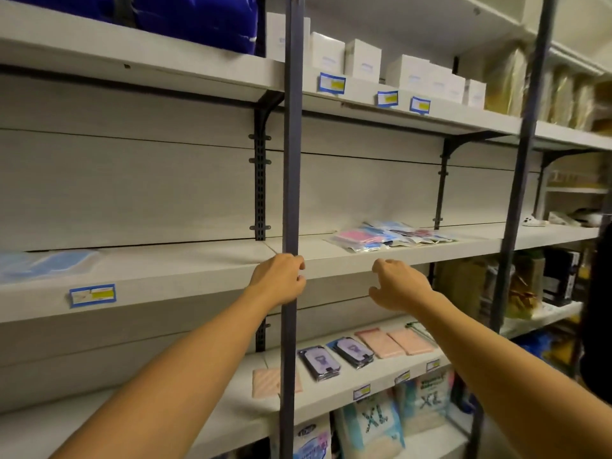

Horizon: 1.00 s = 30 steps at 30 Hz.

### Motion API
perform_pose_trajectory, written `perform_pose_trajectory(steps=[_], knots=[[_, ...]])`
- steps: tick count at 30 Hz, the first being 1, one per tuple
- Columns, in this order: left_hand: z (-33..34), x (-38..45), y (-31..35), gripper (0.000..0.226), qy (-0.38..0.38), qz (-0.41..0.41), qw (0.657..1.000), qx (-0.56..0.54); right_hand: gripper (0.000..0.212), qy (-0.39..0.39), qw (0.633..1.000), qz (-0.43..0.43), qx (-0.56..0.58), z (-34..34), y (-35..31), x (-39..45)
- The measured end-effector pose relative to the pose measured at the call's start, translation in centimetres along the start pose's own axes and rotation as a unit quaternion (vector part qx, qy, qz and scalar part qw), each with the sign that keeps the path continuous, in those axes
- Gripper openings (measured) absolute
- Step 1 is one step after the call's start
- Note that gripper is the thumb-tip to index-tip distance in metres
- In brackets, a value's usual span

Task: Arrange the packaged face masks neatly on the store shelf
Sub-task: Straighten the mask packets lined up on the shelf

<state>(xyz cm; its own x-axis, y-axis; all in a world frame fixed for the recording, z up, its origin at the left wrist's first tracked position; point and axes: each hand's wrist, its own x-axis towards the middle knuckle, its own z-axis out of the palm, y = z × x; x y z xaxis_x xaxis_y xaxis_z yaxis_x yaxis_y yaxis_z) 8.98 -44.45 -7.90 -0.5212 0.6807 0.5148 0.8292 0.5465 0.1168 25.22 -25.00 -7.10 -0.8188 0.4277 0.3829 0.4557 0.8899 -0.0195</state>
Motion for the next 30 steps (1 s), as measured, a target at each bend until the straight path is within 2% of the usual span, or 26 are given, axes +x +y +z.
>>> perform_pose_trajectory(steps=[8, 14, 20, 30], knots=[[5.2, 9.0, 4.0, 0.033, -0.004, 0.036, 0.999, 0.001, 0.041, 0.001, 0.999, 0.041, -0.031, 1.8, 8.2, 5.7], [8.2, 16.4, 4.6, 0.032, -0.013, 0.017, 0.999, 0.034, 0.043, 0.007, 0.997, 0.056, -0.049, 3.2, 14.0, 12.3], [10.5, 22.8, 4.7, 0.031, -0.017, -0.002, 0.999, 0.039, 0.03, 0.027, 0.996, 0.081, -0.039, 4.4, 18.5, 17.4], [14.0, 30.0, 6.3, 0.026, -0.028, -0.025, 0.999, 0.027, 0.025, 0.038, 0.989, 0.137, -0.027, 5.8, 24.8, 23.3]])
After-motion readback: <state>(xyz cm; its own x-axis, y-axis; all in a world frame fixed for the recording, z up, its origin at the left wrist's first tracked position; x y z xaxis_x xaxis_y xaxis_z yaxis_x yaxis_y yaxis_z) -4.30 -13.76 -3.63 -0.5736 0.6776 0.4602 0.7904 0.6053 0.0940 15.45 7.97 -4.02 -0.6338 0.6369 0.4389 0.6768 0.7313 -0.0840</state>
